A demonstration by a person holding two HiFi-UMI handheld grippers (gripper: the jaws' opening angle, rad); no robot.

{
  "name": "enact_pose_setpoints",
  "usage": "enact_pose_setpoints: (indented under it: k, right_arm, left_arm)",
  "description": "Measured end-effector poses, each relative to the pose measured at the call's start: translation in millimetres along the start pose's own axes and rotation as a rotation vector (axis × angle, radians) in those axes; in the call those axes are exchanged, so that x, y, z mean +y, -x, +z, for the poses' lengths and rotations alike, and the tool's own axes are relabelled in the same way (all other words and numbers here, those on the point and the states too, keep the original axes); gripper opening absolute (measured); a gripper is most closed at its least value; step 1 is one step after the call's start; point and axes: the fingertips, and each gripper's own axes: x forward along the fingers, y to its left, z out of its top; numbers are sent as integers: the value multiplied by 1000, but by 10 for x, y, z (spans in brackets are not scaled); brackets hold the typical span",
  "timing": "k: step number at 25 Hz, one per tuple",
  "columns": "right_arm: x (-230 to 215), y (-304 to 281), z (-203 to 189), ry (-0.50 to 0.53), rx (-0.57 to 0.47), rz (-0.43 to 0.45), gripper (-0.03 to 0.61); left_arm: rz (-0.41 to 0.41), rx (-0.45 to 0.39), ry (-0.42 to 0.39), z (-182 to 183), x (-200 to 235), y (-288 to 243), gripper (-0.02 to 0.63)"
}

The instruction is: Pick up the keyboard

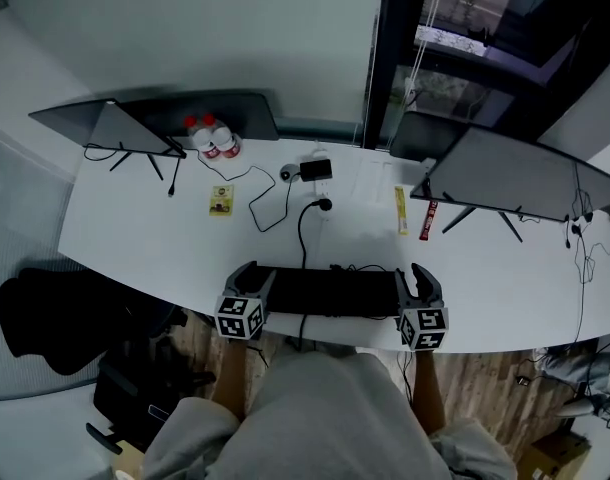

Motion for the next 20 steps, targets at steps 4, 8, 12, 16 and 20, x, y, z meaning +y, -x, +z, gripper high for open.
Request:
enact_pose_setpoints:
  k: [4,8,12,16,20]
  right_arm:
    - [68,-22,31,-2,5,-26,149]
    - [103,-12,49,-2,10,-56,149]
    - [160,-8,16,-1,21,-74,149]
    - [218,-15,4,1,38,-82,149]
    - [239,-19,8,2,41,-94,149]
  left_arm:
    - [-22,12,-1,-42,129,-8,212]
    - [-40,38,-5,-115,231,-36,212]
    - [-56,71,15,-243,329,-48,213]
    - [-64,110,38,-406,414,-95,236]
    - [-77,164,66,-604,458,-137,267]
